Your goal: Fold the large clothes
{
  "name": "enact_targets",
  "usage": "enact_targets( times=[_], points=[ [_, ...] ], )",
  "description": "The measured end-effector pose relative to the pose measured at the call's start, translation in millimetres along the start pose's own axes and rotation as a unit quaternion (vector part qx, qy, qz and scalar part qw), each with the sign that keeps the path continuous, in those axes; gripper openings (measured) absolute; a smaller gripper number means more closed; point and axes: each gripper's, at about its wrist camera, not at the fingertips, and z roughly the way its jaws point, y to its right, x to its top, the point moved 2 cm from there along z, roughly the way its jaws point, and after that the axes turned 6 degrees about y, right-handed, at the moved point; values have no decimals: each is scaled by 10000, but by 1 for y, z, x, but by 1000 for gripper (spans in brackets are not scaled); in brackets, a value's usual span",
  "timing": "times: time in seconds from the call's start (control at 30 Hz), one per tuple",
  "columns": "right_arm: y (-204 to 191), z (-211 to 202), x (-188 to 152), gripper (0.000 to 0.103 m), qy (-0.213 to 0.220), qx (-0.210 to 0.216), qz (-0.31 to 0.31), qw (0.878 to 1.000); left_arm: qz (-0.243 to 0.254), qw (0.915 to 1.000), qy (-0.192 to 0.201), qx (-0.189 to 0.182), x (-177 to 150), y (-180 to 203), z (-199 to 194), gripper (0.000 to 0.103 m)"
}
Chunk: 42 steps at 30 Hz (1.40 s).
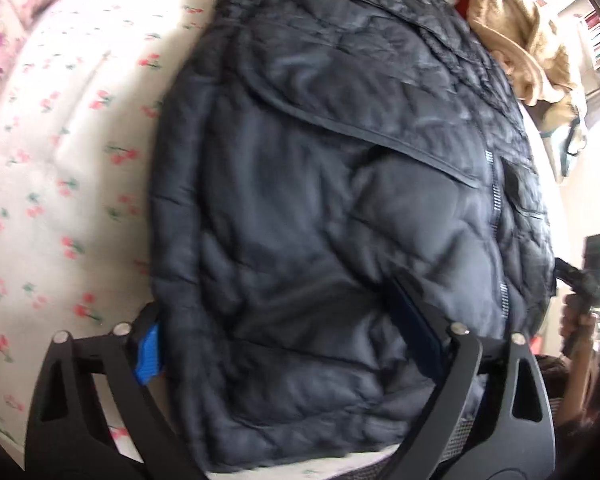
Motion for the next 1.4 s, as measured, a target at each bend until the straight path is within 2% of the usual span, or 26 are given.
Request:
enact_targets(
  times=[0.07, 0.13, 0.17, 0.2, 0.23, 0.33, 0.4, 0.5, 0.6, 0.73, 0.87, 1.1, 1.3, 1.4],
  points=[
    [-6, 6, -3, 95, -91, -34, -127, 9999, 44, 10000, -4, 84, -2, 7, 0, 82],
    [-8, 9, -5, 93, -119, -78, -157, 9998, -5, 9998, -9, 178, -2, 9, -1, 65],
    [-11, 12, -5, 89, -120, -88, -151, 9998, -101, 9998, -12, 198, -1, 8, -1, 58],
    [-11, 13, -6, 82, -111, -60, -86, 9999, -222, 9996, -16, 201, 2, 6, -4, 44],
    [-8, 13, -6, 78, -113, 33, 46, 9999, -354, 9992, -21, 172, 2, 4, -6, 36],
    [3, 15, -4, 61, -130, 367, 565, 9976, -633, 9980, 60, 61, 3, 1, -13, 20],
    [10, 11, -3, 38, -68, 549, 826, 9950, -667, 9976, 170, -17, 6, 3, -19, 14],
    [10, 6, -2, 21, 75, 855, 1066, 9906, -639, 9965, 495, -196, 12, 13, -32, 10],
    [-7, -5, 6, 15, 367, 1003, 928, 9899, -565, 9935, 907, -400, 16, 23, -56, 9],
    [-29, -34, 16, 12, 875, 1451, 825, 9821, -354, 9854, 1483, -755, 17, 43, -102, 8],
    [-54, -56, 18, 9, 1182, 1666, 714, 9763, -101, 9781, 1878, -892, 12, 58, -140, 8],
    [-65, -115, 7, 9, 1321, 1514, 312, 9791, 3, 9719, 2152, -958, -2, 58, -191, 7],
    [-77, -191, 4, 9, 1689, 1579, 104, 9728, 8, 9503, 2871, -1206, -15, 57, -254, 7],
    [-90, -212, 15, 9, 1940, 1576, 54, 9682, 52, 9445, 3104, -1073, -3, 58, -267, 8]
  ],
)
